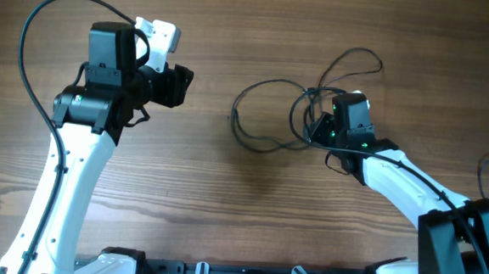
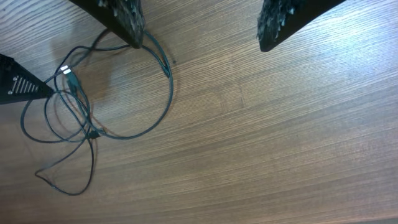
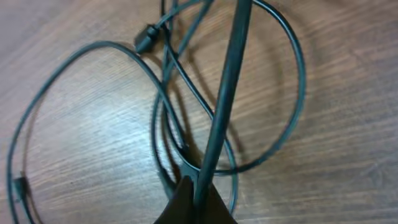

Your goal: Untangle cables

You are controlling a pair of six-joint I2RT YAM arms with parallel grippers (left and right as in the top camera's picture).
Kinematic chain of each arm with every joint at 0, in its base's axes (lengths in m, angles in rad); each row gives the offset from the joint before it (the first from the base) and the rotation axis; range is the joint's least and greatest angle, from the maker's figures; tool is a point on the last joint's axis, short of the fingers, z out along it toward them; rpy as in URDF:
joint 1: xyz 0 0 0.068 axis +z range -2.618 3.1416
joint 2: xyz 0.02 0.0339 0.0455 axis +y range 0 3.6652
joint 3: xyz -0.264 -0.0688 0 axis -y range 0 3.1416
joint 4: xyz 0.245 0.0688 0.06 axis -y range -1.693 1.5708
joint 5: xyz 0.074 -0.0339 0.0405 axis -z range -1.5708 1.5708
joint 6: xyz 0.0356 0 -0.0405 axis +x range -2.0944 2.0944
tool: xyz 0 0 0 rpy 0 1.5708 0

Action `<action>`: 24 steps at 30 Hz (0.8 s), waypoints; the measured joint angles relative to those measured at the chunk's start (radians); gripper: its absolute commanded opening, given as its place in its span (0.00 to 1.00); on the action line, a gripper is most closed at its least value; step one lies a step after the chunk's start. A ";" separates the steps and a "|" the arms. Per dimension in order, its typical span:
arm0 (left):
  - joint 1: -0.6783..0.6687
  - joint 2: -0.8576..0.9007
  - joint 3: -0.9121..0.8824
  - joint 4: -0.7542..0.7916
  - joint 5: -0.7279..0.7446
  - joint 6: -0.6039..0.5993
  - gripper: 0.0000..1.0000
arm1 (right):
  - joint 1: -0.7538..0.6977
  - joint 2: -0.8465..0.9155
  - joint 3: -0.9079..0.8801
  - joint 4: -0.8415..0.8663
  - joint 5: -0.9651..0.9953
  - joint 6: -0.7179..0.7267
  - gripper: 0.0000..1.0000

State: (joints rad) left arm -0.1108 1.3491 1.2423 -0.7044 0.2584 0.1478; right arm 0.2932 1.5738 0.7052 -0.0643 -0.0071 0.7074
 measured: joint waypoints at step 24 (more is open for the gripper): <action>0.000 0.007 0.000 -0.021 0.005 0.000 0.65 | 0.000 -0.492 0.560 -0.879 0.176 -0.424 0.04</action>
State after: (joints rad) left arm -0.1108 1.3563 1.2423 -0.7254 0.2630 0.1478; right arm 0.2935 1.0821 1.2652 -0.9432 0.1688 0.2836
